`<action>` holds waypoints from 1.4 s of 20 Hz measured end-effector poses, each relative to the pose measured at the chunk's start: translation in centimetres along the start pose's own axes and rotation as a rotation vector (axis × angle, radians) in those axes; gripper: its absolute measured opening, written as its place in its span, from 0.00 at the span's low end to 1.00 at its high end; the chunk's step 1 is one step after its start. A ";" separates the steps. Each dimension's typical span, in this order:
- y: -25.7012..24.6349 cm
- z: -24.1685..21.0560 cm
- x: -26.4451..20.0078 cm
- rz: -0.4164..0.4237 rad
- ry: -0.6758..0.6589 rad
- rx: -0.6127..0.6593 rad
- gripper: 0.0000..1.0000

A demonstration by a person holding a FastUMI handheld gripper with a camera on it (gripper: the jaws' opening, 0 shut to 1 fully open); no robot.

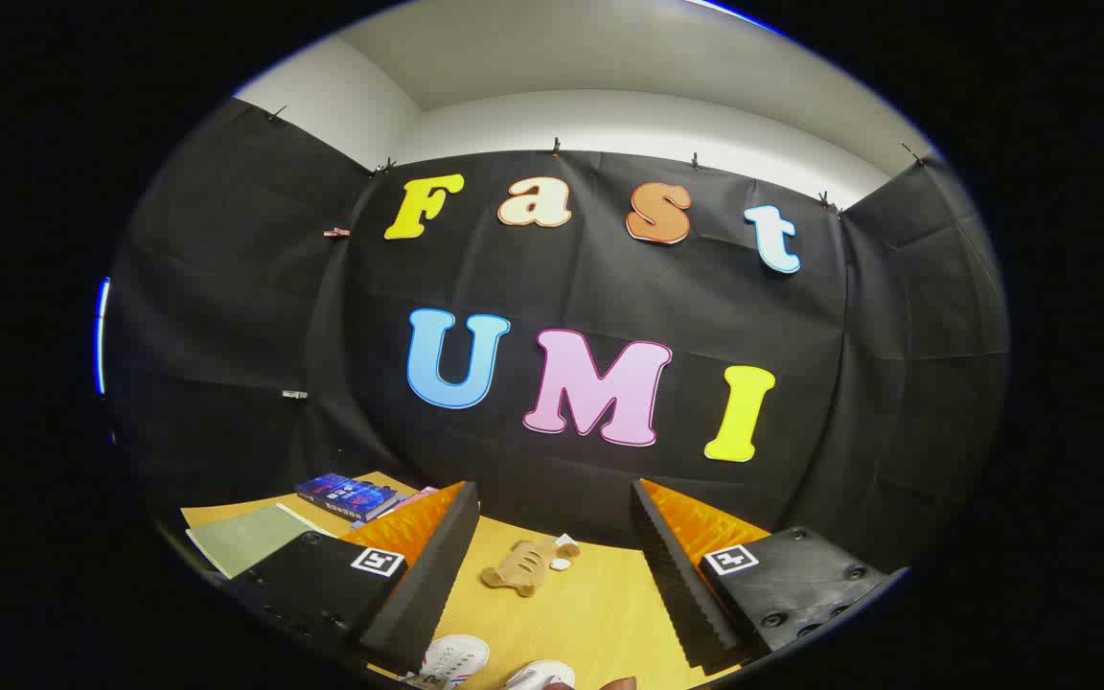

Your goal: Open the storage box then place both shoes into the box .Put the left shoe in first, then the right shoe, with the right side of both shoes facing outward in a uniform manner.

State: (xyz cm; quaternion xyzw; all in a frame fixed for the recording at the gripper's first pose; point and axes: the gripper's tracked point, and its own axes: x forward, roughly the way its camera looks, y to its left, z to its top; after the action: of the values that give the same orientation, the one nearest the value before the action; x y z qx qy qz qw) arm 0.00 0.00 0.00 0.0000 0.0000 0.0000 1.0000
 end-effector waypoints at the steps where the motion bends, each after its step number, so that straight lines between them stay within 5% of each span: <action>1: 0.2 0.1 0.0 0.005 -0.003 -0.001 0.97; 18: 4.0 -0.6 1.4 0.113 0.026 -0.008 0.97; 21: 6.3 -1.2 1.3 0.218 0.060 0.038 0.97; 28: 15.0 -6.5 -0.2 0.666 0.314 0.411 0.99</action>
State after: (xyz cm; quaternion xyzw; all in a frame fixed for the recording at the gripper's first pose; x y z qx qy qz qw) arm -0.21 14.99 -6.47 0.1995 0.1525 0.3230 0.9125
